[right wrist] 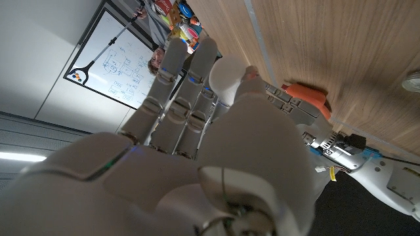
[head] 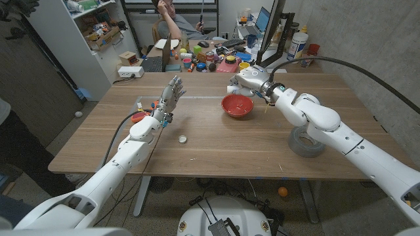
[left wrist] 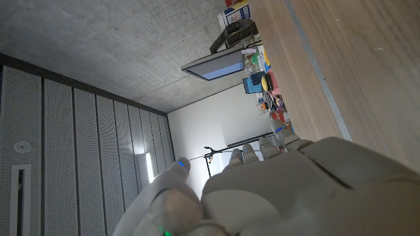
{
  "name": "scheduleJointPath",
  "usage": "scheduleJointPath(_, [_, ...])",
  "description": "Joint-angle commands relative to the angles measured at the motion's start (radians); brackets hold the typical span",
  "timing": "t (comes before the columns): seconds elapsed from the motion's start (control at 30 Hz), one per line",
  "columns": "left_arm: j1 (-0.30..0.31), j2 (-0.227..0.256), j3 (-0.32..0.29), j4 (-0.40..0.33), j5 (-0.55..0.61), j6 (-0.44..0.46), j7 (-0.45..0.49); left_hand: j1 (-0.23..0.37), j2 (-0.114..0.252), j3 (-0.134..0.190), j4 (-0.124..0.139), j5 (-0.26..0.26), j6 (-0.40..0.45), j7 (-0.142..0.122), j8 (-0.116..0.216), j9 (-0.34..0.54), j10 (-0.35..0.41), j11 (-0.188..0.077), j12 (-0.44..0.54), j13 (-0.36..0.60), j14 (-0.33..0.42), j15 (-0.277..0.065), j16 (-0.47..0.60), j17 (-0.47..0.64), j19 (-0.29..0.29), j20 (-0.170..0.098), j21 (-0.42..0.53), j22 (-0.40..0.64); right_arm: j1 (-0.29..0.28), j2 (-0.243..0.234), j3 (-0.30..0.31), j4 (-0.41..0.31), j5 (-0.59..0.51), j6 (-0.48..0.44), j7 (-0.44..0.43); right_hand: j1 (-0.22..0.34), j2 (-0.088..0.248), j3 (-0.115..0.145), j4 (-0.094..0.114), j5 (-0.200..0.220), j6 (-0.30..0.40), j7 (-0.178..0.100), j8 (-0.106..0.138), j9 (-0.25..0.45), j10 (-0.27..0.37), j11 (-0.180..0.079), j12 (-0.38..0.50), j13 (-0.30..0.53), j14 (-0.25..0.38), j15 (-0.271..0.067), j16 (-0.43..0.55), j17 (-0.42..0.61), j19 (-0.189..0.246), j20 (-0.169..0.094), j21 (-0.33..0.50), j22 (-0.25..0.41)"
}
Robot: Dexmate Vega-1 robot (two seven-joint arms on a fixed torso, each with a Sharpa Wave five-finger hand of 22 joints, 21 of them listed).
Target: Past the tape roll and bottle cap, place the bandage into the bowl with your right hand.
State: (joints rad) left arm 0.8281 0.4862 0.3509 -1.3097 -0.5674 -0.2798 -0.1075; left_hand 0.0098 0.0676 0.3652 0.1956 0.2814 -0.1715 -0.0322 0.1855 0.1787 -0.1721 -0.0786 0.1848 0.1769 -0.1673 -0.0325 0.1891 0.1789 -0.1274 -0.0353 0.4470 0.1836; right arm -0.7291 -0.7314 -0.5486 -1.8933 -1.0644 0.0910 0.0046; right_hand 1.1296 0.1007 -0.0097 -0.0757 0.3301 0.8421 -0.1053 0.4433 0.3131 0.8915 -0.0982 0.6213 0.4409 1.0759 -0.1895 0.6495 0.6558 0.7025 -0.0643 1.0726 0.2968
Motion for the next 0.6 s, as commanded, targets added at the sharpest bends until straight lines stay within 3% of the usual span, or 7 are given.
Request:
scheduleJointPath(0.03, [0.011, 0.011, -0.003, -0.013, -0.001, 0.006, 0.006, -0.004, 0.11, -0.004, -0.003, 0.004, -0.024, 0.002, 0.004, 0.005, -0.014, 0.0, 0.004, 0.003, -0.008, -0.03, 0.003, 0.003, 0.005, -0.044, -0.002, 0.006, 0.133, 0.073, -0.08, 0.127, -0.019, 0.023, 0.023, 0.002, 0.011, -0.008, -0.002, 0.008, 0.017, -0.003, 0.007, 0.003, 0.01, 0.003, 0.006, 0.006, 0.009, -0.042, 0.001, 0.005, 0.0, -0.138, 0.005, -0.002])
scheduleJointPath(0.6, [0.014, 0.013, -0.003, -0.013, -0.006, -0.012, -0.006, -0.004, 0.11, -0.005, -0.003, 0.005, -0.023, 0.002, 0.004, 0.005, -0.014, 0.002, 0.004, 0.003, -0.008, -0.031, 0.003, 0.003, 0.007, -0.044, -0.003, 0.006, 0.275, 0.144, -0.175, 0.305, -0.05, -0.002, 0.066, 0.003, 0.015, -0.018, 0.002, 0.009, 0.023, -0.001, 0.006, 0.003, 0.014, 0.004, 0.004, 0.008, 0.012, -0.042, -0.004, 0.01, 0.001, -0.138, 0.014, -0.015])
